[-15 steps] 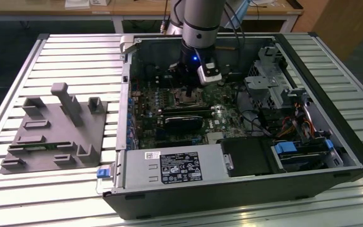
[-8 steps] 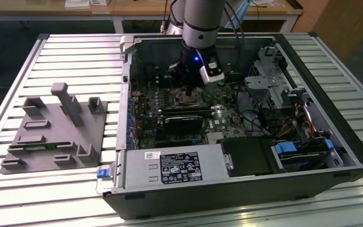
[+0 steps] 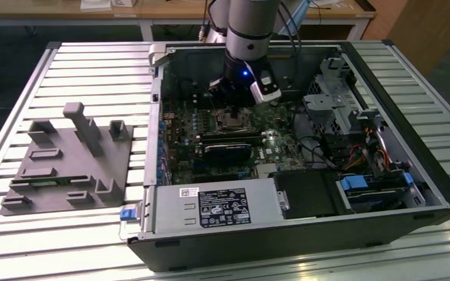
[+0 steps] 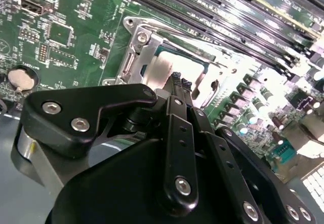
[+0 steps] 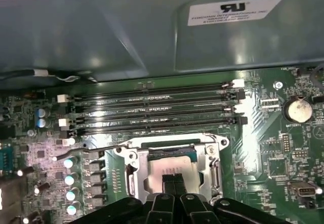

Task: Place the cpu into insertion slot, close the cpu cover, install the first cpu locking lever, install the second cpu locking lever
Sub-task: 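Close the cpu cover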

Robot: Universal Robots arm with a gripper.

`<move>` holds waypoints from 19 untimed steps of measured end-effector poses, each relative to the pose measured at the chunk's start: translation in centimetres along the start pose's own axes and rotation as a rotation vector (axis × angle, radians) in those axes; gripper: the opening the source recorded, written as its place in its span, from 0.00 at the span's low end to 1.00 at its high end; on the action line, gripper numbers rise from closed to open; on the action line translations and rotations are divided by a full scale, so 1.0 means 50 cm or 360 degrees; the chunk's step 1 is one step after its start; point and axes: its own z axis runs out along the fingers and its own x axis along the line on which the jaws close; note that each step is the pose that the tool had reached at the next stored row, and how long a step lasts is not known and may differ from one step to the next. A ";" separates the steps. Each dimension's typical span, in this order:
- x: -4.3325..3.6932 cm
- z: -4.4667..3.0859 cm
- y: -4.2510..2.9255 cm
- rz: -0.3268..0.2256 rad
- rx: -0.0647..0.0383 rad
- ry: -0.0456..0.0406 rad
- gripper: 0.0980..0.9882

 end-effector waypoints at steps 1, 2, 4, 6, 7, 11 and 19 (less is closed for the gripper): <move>0.000 0.000 0.000 -0.0007 -0.0001 -0.0012 0.01; 0.000 0.001 0.000 -0.0013 -0.0002 -0.0026 0.01; 0.001 0.001 -0.001 -0.0021 -0.0004 -0.0055 0.01; 0.002 0.002 -0.001 -0.0020 -0.0003 -0.0065 0.01; 0.002 0.002 -0.001 -0.0016 0.0002 -0.0066 0.01; 0.004 0.002 -0.001 -0.0011 0.0018 -0.0068 0.01; 0.021 0.003 -0.003 -0.0012 0.0018 -0.0068 0.01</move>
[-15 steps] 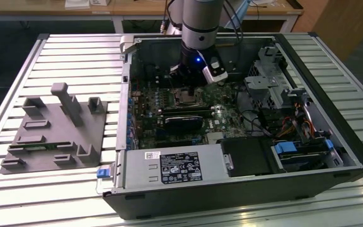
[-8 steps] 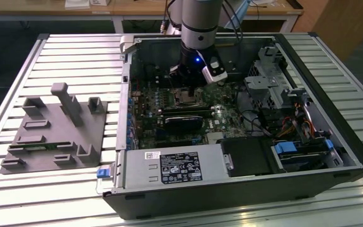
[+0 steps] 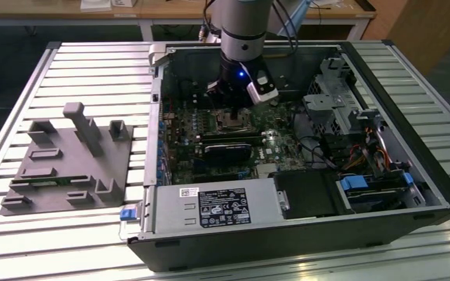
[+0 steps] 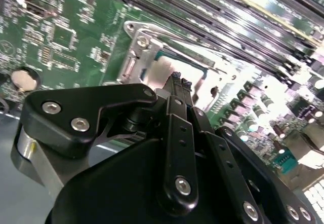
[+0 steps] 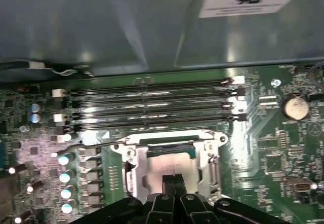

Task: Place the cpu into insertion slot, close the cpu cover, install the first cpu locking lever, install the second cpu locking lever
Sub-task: 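Close the cpu cover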

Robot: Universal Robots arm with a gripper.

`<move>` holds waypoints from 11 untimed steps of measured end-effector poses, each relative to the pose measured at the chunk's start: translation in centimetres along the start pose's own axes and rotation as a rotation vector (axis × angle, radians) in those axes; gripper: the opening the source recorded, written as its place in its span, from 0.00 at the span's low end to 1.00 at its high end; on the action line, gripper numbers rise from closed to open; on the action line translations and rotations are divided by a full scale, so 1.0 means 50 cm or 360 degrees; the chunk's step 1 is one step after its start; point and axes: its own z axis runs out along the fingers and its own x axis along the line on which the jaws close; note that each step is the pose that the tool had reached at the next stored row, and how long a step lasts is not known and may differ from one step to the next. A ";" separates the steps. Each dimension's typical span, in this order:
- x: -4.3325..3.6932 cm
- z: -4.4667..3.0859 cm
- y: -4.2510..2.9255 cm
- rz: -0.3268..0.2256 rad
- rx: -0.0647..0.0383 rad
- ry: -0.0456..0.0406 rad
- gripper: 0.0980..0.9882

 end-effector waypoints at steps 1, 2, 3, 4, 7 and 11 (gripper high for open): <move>0.004 0.000 0.000 0.0000 0.0000 0.0000 0.01; 0.008 0.000 -0.001 -0.0001 0.0000 0.0000 0.01; 0.017 0.000 -0.002 -0.0001 0.0000 0.0000 0.01; 0.022 0.000 -0.002 -0.0001 0.0000 0.0000 0.01; 0.037 0.001 -0.003 -0.0002 -0.0001 0.0000 0.01; 0.050 0.005 -0.005 -0.0011 -0.0011 0.0001 0.01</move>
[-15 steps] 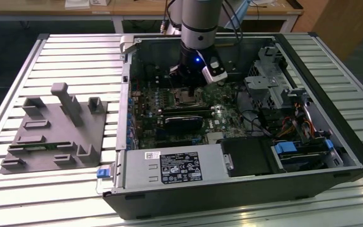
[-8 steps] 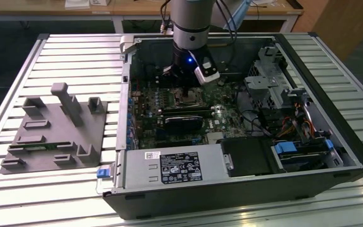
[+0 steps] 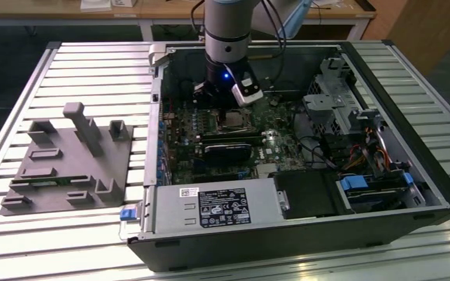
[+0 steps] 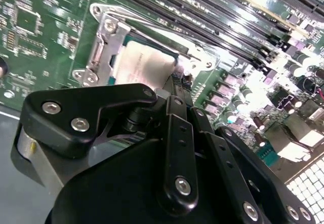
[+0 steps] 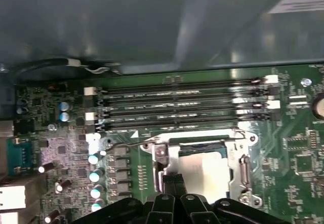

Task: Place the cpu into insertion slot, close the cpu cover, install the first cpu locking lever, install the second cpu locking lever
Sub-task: 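Close the cpu cover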

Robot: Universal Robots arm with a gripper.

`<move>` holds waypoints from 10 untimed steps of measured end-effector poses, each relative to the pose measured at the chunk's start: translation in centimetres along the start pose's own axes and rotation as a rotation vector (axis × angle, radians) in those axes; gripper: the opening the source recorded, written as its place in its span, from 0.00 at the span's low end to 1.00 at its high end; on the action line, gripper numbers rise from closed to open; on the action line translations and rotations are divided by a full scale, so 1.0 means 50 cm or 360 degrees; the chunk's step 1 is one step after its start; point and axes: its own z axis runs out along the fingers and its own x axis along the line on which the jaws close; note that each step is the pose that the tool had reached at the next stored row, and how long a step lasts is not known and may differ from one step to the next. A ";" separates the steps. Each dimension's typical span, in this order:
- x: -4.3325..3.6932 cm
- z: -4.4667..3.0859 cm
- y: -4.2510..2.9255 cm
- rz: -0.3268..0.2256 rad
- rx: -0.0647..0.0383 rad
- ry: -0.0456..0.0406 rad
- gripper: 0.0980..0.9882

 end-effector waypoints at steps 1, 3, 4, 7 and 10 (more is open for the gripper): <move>0.002 0.001 0.000 -0.0004 -0.0004 0.0001 0.01; 0.006 0.004 -0.001 -0.0013 -0.0016 0.0002 0.01; 0.006 0.005 -0.001 -0.0019 -0.0021 0.0002 0.01; 0.008 0.009 -0.001 -0.0037 -0.0027 0.0004 0.01; 0.008 0.013 -0.001 -0.0053 -0.0028 0.0004 0.01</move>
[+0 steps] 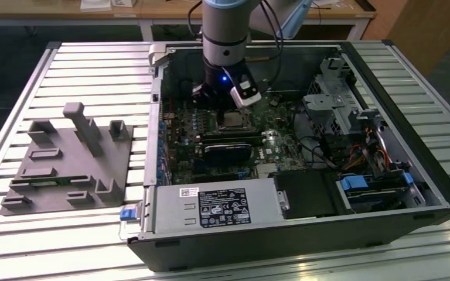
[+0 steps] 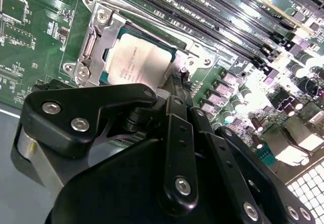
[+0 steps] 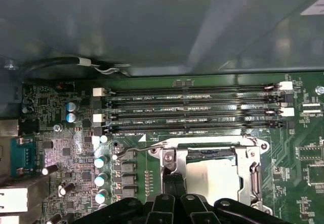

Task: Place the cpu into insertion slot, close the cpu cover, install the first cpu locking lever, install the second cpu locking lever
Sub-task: 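Close the cpu cover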

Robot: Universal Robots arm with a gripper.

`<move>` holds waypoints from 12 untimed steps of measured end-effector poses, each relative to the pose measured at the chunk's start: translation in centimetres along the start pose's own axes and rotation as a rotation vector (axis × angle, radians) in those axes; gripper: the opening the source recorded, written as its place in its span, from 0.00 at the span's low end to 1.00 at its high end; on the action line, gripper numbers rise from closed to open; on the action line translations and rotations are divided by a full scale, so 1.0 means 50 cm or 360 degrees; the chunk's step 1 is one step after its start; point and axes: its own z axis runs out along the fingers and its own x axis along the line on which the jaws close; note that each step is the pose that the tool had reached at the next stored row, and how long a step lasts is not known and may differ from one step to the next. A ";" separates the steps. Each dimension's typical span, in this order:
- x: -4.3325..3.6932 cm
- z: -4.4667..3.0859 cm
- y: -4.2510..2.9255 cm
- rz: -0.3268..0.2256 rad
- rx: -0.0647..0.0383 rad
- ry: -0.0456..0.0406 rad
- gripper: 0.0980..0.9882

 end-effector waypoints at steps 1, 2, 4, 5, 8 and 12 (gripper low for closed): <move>0.000 0.001 0.000 -0.0005 0.0000 0.0000 0.01; 0.000 0.002 0.000 -0.0009 0.0000 0.0001 0.01; 0.000 0.003 0.000 -0.0016 0.0001 0.0001 0.01; 0.000 0.003 0.000 -0.0017 0.0001 0.0001 0.01; 0.000 0.004 0.000 -0.0018 0.0000 0.0001 0.01; -0.002 0.004 0.000 -0.0019 -0.0013 0.0002 0.01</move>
